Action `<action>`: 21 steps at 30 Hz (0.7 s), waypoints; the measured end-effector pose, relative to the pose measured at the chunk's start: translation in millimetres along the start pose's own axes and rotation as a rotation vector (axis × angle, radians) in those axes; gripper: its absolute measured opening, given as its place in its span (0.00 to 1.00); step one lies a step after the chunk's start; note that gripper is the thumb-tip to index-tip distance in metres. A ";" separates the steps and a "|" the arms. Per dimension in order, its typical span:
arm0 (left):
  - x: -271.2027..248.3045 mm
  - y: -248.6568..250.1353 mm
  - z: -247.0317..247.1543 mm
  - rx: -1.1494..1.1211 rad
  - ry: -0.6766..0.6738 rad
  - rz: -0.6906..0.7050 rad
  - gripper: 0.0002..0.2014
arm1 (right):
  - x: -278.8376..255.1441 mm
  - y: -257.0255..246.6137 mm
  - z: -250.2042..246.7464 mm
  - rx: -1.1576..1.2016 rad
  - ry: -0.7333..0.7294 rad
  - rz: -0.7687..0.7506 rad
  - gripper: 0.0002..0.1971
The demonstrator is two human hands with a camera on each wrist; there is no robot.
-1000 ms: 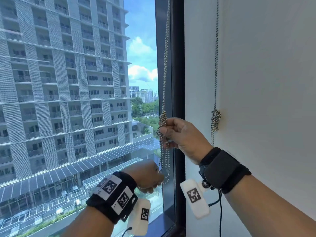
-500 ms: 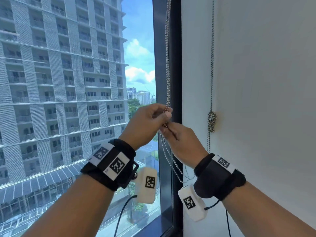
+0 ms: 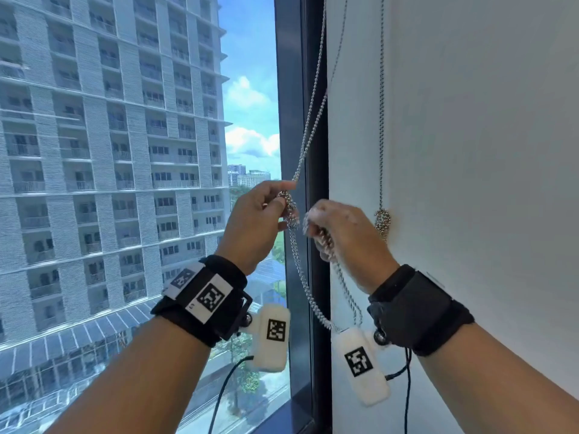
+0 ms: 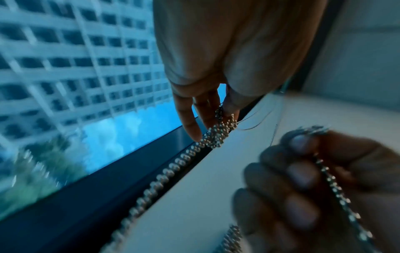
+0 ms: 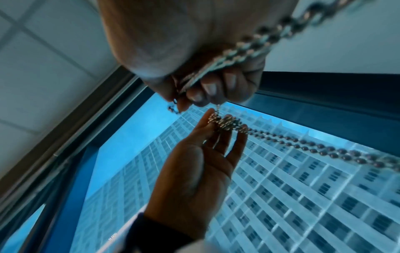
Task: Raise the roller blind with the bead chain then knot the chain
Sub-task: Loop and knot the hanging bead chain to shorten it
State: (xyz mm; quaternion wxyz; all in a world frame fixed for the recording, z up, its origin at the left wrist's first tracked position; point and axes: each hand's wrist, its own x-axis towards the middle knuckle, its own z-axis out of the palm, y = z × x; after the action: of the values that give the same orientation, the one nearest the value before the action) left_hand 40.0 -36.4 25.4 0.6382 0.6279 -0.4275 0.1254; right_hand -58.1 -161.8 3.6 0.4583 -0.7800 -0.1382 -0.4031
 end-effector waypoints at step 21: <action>-25.8 -4.2 -5.1 0.417 0.111 0.460 0.22 | 1.9 40.8 38.5 0.054 -0.089 0.208 0.13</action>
State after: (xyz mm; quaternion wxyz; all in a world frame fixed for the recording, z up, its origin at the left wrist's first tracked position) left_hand 29.3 -22.8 5.1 0.4729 0.6243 -0.4878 0.3856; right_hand -13.7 -152.4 -29.4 0.5119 -0.7946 -0.0874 -0.3144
